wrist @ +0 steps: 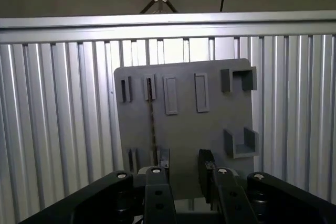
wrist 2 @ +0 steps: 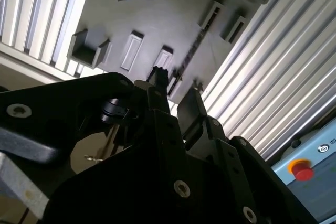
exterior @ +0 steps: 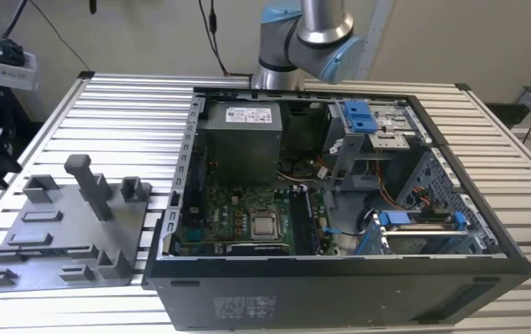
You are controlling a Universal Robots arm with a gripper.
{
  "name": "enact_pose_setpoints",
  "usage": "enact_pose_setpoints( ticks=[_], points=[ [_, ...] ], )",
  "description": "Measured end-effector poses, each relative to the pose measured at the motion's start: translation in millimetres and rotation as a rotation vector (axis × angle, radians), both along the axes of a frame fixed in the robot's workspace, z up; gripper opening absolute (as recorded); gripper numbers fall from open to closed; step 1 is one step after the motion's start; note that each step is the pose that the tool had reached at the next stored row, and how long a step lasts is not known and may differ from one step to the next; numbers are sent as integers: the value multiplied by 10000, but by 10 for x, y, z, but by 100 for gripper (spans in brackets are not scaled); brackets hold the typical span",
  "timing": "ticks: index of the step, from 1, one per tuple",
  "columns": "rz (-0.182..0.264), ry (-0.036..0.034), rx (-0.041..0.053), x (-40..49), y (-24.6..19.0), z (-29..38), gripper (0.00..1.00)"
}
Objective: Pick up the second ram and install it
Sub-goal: 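Pick up the second ram and move it above second insertion slot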
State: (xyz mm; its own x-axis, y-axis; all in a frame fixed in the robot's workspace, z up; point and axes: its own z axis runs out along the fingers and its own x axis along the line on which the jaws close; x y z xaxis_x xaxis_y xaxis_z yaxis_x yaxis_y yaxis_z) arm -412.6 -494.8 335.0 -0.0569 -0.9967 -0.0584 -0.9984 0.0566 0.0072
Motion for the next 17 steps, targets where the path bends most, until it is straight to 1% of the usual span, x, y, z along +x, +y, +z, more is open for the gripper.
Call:
enact_pose_setpoints(
  ticks=[6,13,17],
  points=[
    [0,1,-1,0,0,-99,36],
    [0,0,0,0,0,-159,36],
    [2,1,-1,0,0,-219,36]
  ],
)
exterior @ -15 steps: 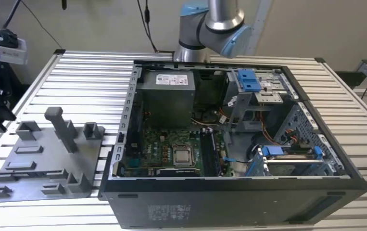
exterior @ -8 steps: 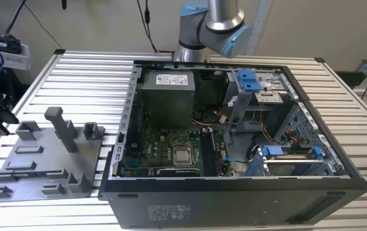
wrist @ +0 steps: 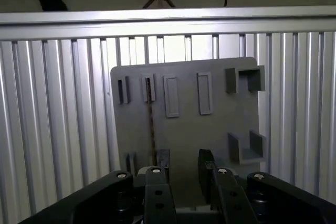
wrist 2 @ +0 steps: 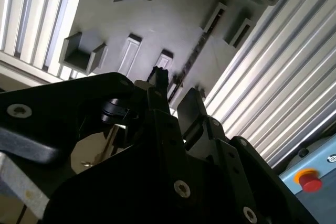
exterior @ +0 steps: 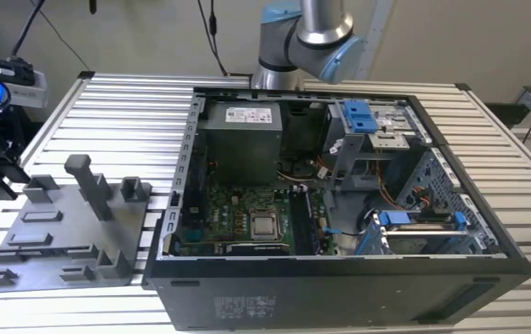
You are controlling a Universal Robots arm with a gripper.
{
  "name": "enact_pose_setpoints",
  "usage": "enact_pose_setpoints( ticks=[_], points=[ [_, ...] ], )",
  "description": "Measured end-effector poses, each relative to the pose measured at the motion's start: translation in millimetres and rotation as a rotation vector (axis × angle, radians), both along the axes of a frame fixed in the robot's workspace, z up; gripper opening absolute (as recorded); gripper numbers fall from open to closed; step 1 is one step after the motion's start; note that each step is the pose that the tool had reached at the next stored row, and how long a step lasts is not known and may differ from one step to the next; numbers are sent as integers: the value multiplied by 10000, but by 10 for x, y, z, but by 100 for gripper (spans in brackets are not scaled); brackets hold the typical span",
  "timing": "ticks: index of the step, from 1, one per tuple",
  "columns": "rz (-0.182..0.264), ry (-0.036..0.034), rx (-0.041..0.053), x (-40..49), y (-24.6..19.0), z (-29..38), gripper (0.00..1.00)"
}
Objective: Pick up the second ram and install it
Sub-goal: 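Pick up the second ram and move it above second insertion slot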
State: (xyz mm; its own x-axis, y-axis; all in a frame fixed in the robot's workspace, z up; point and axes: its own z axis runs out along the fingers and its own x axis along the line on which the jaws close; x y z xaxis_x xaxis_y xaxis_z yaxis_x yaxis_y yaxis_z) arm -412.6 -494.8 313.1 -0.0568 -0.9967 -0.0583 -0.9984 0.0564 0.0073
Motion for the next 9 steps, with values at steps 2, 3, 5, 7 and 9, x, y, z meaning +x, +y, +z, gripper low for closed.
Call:
enact_pose_setpoints(
  ticks=[2,3,5,7,9],
  points=[
    [3,-1,1,0,0,-37,36],
    [5,-3,2,0,0,-56,36],
    [12,-7,1,0,0,-92,36],
    [21,-12,1,0,0,-127,36],
    [38,-18,1,0,0,-164,36]
  ],
)
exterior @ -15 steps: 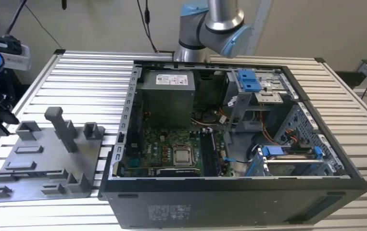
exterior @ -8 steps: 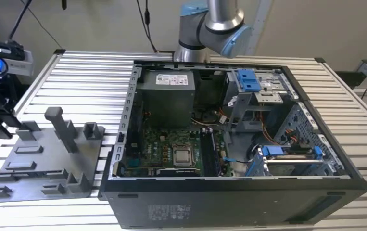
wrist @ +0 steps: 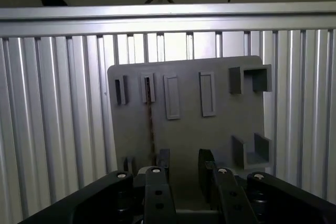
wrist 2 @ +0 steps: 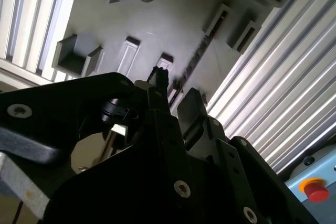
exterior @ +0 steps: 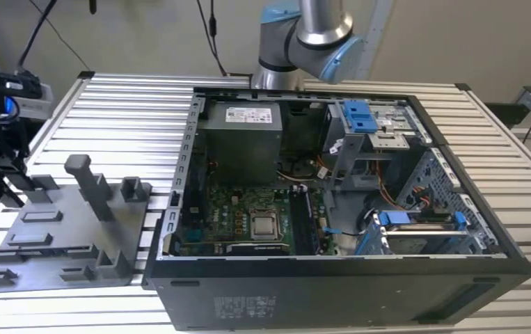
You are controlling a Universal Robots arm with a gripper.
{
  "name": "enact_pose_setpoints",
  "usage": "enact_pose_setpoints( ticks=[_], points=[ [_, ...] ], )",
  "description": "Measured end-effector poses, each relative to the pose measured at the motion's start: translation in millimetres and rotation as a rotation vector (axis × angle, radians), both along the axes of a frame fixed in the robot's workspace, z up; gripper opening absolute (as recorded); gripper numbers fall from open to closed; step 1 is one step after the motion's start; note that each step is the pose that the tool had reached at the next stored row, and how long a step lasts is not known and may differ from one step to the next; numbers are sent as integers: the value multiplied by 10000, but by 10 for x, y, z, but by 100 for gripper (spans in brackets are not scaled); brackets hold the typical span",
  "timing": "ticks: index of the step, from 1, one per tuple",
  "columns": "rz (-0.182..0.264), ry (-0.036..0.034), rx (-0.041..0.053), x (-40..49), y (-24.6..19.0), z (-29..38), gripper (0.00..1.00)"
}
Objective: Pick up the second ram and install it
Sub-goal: 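Pick up the second ram and move it above second insertion slot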
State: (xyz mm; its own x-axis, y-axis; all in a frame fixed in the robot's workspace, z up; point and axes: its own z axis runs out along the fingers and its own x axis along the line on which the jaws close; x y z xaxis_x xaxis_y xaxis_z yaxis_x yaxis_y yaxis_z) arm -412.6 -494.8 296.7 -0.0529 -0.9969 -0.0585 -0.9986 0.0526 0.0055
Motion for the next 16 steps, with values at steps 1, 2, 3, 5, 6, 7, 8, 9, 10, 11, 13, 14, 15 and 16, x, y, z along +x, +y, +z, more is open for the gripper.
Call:
enact_pose_setpoints(
  ticks=[1,2,3,5,6,7,8,9,10,11,13,14,15,16],
  points=[
    [11,-4,0,0,0,-18,36],
    [25,-6,0,0,0,-36,36],
    [37,-9,0,0,0,-55,36],
    [58,-13,-1,0,0,-90,36],
    [67,-15,-1,0,0,-110,36],
    [73,-18,0,0,0,-129,36],
    [82,-17,-1,0,0,-146,36],
    [90,-17,-1,0,0,-163,36],
    [98,-16,-1,-1,0,-181,36],
    [108,-16,-1,0,0,-200,36],
    [131,-17,0,0,0,-238,36],
    [145,-16,-1,-1,0,-255,36],
    [169,-17,0,0,-1,-272,36],
    [205,-17,0,0,-1,-286,36]
  ],
)
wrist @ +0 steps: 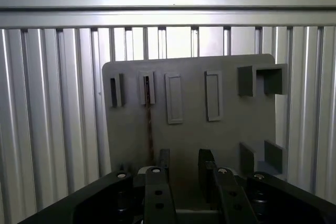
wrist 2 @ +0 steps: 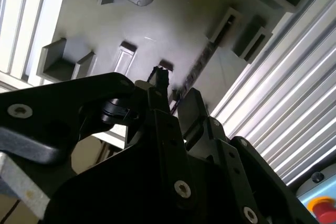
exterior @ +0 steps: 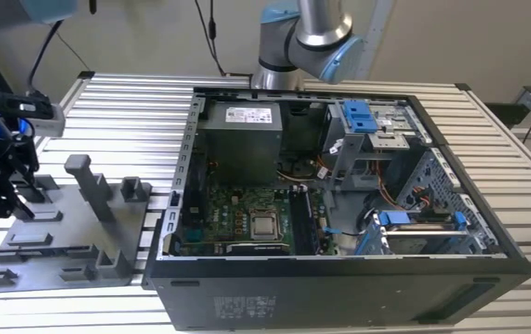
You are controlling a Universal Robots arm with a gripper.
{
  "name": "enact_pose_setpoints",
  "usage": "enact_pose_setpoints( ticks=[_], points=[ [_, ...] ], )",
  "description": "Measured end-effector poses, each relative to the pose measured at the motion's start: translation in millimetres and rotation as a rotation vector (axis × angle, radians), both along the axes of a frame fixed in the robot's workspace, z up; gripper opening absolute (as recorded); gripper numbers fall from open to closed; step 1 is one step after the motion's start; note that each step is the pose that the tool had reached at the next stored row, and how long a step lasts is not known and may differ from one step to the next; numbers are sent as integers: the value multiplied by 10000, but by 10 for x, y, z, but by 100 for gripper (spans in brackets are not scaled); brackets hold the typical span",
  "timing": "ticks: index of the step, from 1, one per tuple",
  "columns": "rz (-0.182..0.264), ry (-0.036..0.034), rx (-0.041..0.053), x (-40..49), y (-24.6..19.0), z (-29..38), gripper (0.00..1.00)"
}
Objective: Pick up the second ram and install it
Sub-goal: 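Pick up the second ram and move it above second insertion slot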
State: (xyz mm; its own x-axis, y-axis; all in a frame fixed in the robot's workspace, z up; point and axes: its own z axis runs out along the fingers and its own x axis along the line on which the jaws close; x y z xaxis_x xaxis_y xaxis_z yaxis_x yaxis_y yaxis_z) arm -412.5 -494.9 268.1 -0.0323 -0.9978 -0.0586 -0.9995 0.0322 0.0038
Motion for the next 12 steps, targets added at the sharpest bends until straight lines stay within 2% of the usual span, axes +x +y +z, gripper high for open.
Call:
enact_pose_setpoints(
  ticks=[12],
  points=[
    [270,2,-1,0,-1,-185,36]
  ],
)
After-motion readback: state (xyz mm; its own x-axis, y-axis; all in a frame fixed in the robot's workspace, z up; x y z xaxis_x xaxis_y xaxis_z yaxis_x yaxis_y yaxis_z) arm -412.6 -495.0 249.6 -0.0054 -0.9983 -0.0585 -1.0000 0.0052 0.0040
